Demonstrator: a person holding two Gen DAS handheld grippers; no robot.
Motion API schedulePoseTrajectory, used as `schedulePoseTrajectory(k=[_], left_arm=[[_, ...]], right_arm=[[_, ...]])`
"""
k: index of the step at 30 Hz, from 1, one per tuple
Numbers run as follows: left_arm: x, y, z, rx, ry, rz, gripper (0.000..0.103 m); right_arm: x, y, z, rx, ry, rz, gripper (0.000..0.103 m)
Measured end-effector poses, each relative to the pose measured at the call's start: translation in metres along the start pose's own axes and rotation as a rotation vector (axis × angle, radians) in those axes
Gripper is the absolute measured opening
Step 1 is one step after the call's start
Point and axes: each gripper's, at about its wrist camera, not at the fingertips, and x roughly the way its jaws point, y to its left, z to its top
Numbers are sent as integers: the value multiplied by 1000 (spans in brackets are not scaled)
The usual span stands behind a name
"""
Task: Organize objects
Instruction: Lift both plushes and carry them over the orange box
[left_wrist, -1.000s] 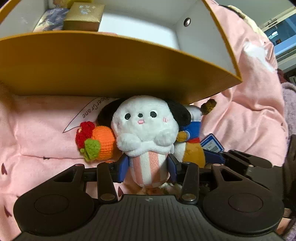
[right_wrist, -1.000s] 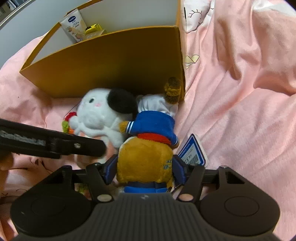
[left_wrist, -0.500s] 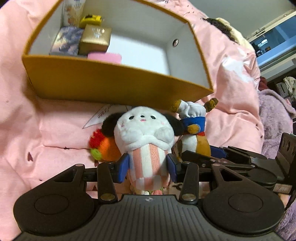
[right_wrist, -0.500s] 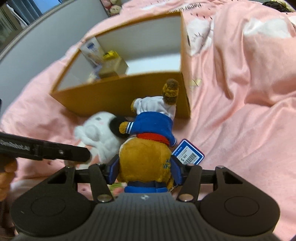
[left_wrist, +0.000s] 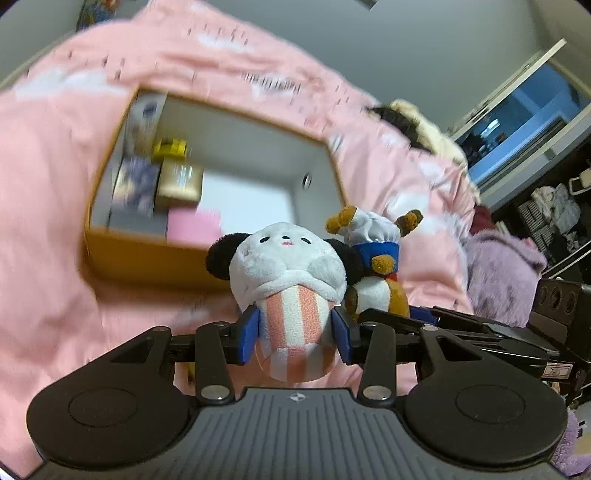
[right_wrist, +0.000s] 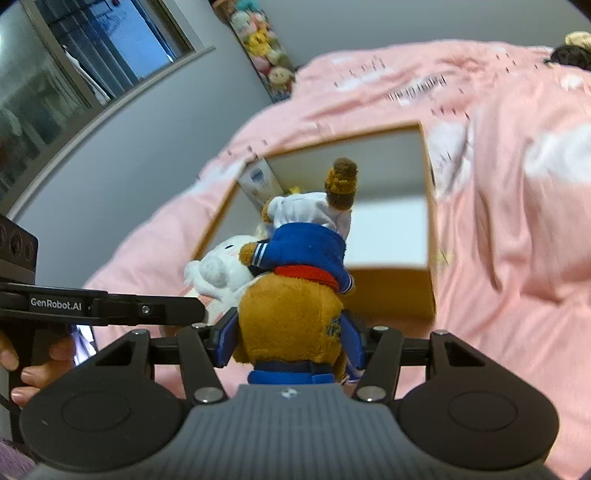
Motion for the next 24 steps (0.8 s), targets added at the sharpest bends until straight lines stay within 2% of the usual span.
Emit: schedulePoseTrajectory(k=[6, 11, 13, 17, 24], left_arm=[[-11, -10, 32, 43, -106, -24, 49], [1, -15, 57, 80, -164, -17, 48], [13, -14, 63, 81, -159, -9, 48], [48, -6, 67, 81, -134, 55, 48], [94, 23, 62, 6, -56, 90, 48]], right_arm=[[-10, 12, 40, -43, -94, 0, 59], [-2, 6, 71, -14, -109, -25, 59], [5, -2, 79, 5, -97, -40, 59], [30, -24, 89, 64, -46, -94, 59], [72, -54, 78, 146, 80, -139, 59]])
